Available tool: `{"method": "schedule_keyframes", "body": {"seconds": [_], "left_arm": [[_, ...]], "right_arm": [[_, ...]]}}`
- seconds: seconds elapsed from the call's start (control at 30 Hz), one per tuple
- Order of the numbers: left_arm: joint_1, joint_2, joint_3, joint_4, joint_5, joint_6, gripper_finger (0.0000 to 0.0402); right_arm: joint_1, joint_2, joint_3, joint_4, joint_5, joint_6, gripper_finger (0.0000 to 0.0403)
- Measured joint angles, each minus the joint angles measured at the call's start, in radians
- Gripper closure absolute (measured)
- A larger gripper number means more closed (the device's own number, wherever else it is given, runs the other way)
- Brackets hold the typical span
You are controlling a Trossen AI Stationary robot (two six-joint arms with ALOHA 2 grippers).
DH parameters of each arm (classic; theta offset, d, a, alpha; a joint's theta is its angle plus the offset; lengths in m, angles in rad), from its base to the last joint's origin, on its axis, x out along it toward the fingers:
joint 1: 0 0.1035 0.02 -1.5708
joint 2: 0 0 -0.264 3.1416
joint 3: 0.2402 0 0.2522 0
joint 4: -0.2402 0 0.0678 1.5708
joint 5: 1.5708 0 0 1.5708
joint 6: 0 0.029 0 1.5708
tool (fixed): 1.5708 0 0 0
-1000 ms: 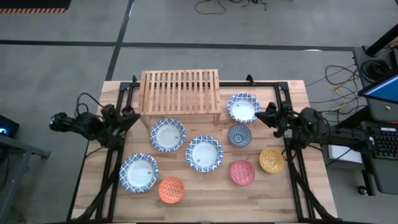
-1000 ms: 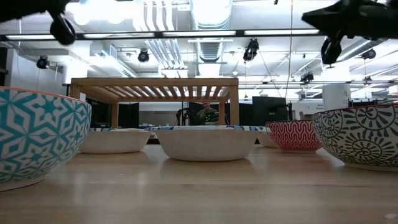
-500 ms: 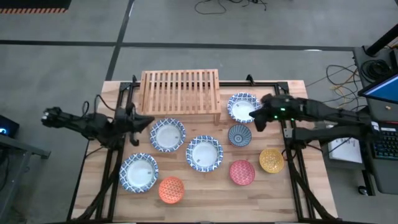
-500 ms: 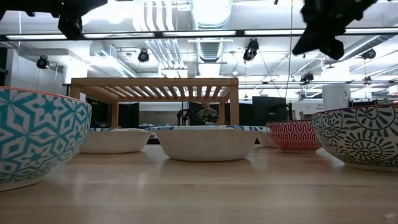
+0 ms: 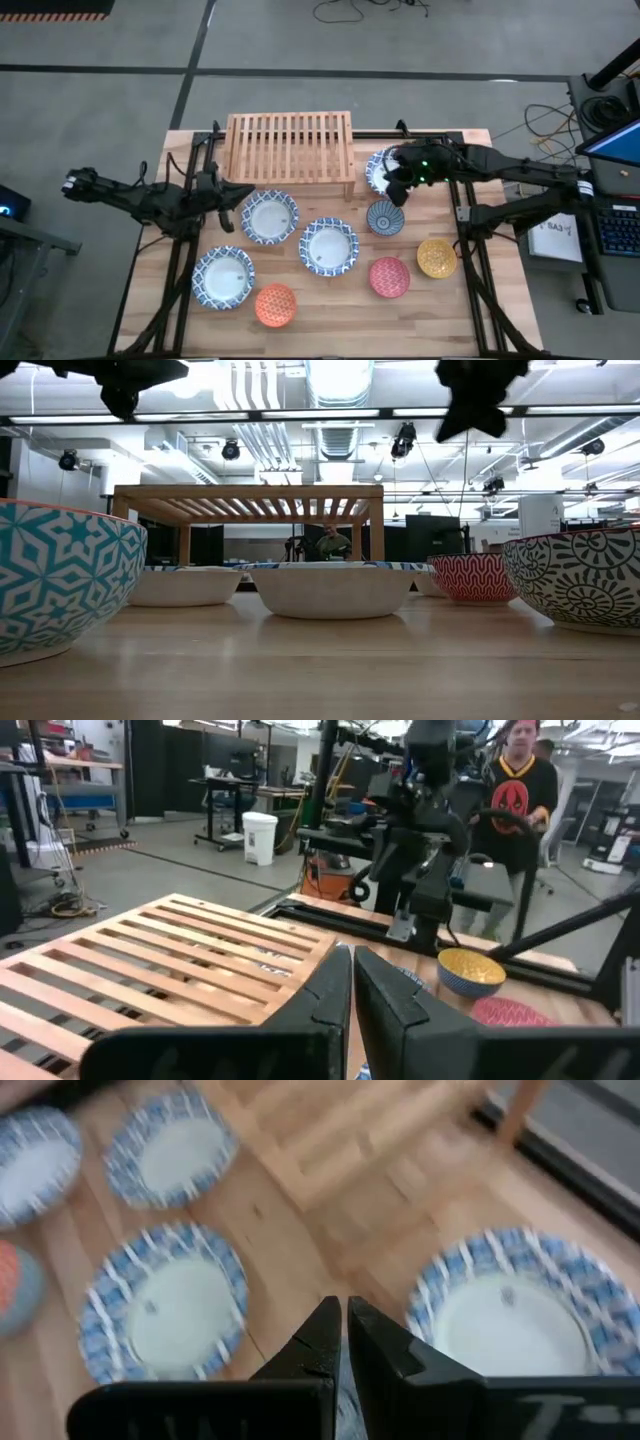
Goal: Place and stack bowls onto a shelf
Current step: Put the blue pattern bowl on the shelf
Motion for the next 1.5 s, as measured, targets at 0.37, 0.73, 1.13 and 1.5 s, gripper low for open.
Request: {"method": "schedule_keyframes", "body": {"seconds": [0.37,0.73,1.13,1.5], "left_arm": [[-0.004,0.045,0.007,0.005,0.054,-0.016,0.0402],[-0.004,0.046,0.021,0.006,0.077,-0.009,0.0402],[-0.004,0.047,0.021,0.006,0.076,-0.009,0.0402],[-0.004,0.053,0.021,0.025,0.075,-0.011,0.0402]], "right_arm": [[0.034,0.260,0.118,-0.015,-0.159,-0.193,0.0390],[0.279,0.364,0.063,0.029,0.058,-0.201,0.0390],[0.378,0.235,-0.242,0.404,0.109,-0.112,0.0390],[0.374,0.222,-0.290,0.424,0.104,0.000,0.0390]]}}
